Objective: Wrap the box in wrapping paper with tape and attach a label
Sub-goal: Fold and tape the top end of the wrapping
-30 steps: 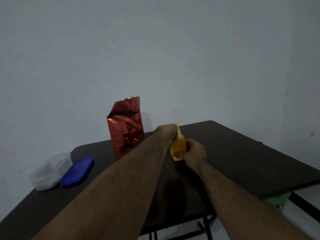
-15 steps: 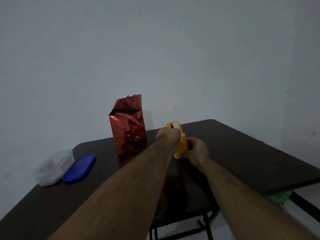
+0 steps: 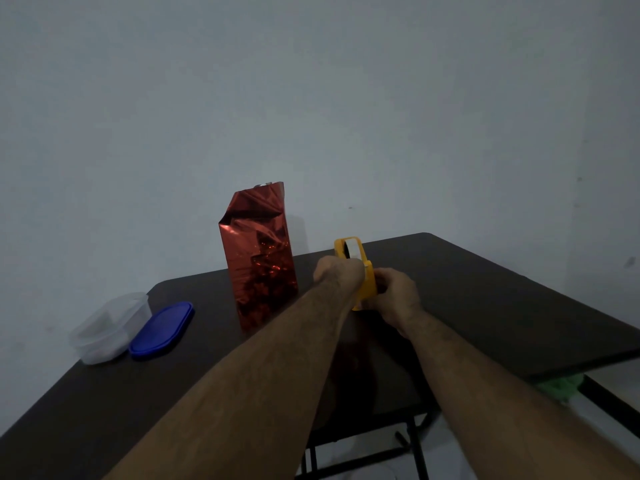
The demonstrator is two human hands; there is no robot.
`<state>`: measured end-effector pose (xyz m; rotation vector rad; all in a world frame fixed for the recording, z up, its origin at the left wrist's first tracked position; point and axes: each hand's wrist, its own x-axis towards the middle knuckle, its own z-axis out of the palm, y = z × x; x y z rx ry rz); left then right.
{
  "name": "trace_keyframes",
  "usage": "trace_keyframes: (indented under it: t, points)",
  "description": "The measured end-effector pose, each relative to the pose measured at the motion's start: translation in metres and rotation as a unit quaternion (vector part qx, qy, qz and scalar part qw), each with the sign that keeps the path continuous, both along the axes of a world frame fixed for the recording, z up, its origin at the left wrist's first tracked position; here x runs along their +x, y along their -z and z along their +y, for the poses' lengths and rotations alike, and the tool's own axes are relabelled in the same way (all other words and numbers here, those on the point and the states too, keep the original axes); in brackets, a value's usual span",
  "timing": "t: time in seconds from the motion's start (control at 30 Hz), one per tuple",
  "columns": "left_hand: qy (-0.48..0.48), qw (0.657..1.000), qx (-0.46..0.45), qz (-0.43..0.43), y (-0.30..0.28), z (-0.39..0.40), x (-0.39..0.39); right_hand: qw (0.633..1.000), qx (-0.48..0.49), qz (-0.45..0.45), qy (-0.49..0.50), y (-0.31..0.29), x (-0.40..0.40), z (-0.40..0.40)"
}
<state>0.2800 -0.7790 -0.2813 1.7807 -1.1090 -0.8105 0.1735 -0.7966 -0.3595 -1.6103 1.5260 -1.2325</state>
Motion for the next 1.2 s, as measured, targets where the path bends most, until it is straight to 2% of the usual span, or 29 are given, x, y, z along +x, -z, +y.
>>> trace_keyframes:
  t: [0.13,0.23,0.33,0.4,0.5,0.57,0.67,0.77,0.93,1.03,1.2]
  points:
    - [0.013,0.999,0.015,-0.047,-0.005,0.002,0.003,1.0,-0.001,0.01,-0.01,-0.001,-0.003,0.001]
    - [0.063,0.996,0.012,-0.06,-0.008,0.006,0.004,1.0,0.004,0.004,-0.007,0.0,-0.004,0.002]
    - [0.055,0.988,0.055,-0.137,-0.001,0.02,0.003,1.0,0.003,0.017,-0.001,0.001,-0.004,-0.001]
    - [0.041,0.991,0.048,-0.114,0.005,0.02,0.006,1.0,0.008,0.024,-0.002,-0.001,-0.003,0.0]
    - [0.031,0.997,-0.024,-0.07,0.0,0.018,0.016,1.0,0.006,0.017,0.006,-0.002,-0.003,0.003]
    - [0.05,0.994,-0.08,-0.057,-0.007,0.02,0.023,0.999,-0.037,0.006,0.038,-0.003,0.001,0.01]
    - [0.081,0.985,-0.136,-0.072,-0.02,0.029,0.034,0.976,-0.19,-0.018,0.107,-0.01,0.009,0.022]
    - [0.111,0.97,-0.182,-0.114,-0.032,0.038,0.044,0.957,-0.258,-0.099,0.09,-0.029,0.015,0.038]
    - [0.159,0.95,-0.22,-0.151,-0.052,0.059,0.054,0.951,-0.197,-0.239,-0.007,-0.071,0.028,0.059]
    - [0.155,0.944,-0.234,-0.176,-0.063,0.071,0.065,0.961,-0.156,-0.225,-0.032,-0.094,0.035,0.068]
    - [0.154,0.935,-0.248,-0.202,-0.076,0.084,0.084,0.973,-0.14,-0.178,-0.054,-0.116,0.046,0.077]
